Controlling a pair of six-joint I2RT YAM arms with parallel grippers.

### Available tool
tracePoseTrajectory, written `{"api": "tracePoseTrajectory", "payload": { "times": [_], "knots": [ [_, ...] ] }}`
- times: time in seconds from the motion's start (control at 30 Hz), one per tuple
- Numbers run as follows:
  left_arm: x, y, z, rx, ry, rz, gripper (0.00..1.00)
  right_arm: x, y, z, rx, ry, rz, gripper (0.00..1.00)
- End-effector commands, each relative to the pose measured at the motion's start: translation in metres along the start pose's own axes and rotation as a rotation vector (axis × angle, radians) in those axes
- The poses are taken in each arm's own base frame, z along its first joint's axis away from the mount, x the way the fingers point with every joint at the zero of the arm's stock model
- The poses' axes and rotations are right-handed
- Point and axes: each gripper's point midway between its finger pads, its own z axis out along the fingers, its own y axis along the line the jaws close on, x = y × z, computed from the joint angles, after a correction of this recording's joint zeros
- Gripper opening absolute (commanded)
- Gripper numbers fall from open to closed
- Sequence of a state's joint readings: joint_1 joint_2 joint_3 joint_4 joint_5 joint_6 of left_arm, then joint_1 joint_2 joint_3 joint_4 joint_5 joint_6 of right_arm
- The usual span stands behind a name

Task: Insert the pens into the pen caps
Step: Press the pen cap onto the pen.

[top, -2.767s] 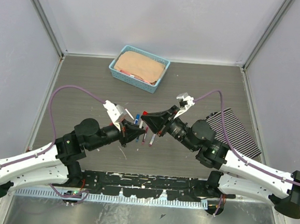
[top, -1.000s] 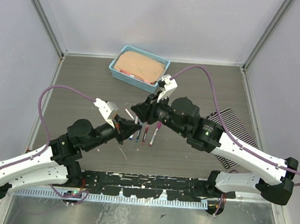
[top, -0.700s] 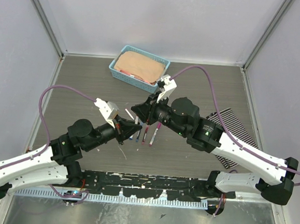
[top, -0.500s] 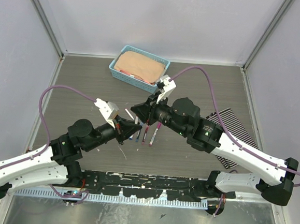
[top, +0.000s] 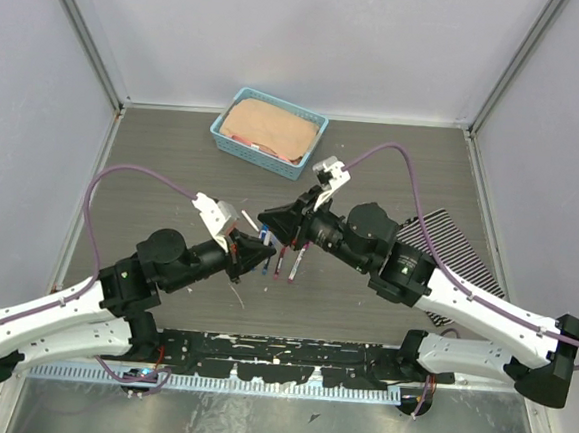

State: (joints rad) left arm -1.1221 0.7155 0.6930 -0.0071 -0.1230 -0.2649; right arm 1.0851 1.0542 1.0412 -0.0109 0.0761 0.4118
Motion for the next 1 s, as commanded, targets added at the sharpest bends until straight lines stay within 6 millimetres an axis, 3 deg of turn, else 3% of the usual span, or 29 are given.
{"api": "tracePoseTrajectory", "payload": {
  "times": [0.0,0.6,0.97],
  "knots": [
    [-0.103,-0.019,-0.010,0.047,-0.312,-0.025,0.00,0.081,-0.002,-0.014,-0.016,0.239,0.047,0.01],
    [-0.128,-0.039,-0.001,0.135,-0.384,-0.052,0.00,0.158,-0.016,-0.045,0.079,0.353,0.092,0.01],
    [-0.140,-0.045,-0.004,0.156,-0.412,-0.056,0.00,0.198,-0.004,-0.055,0.051,0.413,0.187,0.00]
  ]
}}
